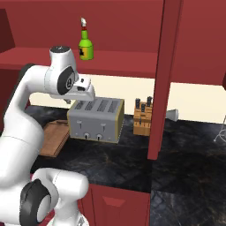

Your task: Grab the spray bottle from the cabinet, then place it next to the cutting board for sanitizing. Then grab the dish brush from the countertop next to the sink and place it next to the cutting board.

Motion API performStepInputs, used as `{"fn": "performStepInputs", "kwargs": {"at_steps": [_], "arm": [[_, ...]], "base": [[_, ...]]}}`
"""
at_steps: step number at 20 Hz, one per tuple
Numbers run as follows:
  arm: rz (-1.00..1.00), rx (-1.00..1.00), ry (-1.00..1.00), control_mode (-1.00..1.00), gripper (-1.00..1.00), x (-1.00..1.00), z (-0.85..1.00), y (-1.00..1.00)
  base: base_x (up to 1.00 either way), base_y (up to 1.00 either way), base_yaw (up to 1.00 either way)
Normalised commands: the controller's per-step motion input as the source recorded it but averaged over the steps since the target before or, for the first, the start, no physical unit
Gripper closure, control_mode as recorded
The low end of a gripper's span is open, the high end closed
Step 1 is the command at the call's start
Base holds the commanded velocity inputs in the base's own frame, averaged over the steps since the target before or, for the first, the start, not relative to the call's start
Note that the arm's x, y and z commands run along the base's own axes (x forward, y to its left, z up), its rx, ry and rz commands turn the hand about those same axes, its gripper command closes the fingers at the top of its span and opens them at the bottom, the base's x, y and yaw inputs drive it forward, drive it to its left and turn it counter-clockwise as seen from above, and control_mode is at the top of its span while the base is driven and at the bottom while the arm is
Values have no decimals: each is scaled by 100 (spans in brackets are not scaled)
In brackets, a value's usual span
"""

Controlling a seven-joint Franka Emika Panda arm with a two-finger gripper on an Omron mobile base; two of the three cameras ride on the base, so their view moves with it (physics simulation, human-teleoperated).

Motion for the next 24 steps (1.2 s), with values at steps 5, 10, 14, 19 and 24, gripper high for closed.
{"fn": "performStepInputs", "kwargs": {"at_steps": [5,10,14,19,24], "arm": [[0,-1,-9,-100,-100,-38,0,0],[0,0,-50,-100,-100,-87,32,1],[0,10,-53,-100,-100,-68,65,6],[0,2,-56,-100,-100,-62,87,3],[0,0,-54,-100,-100,-40,74,1]], "base": [[0,0,0],[0,0,0],[0,0,0],[0,0,0],[0,0,0]]}}
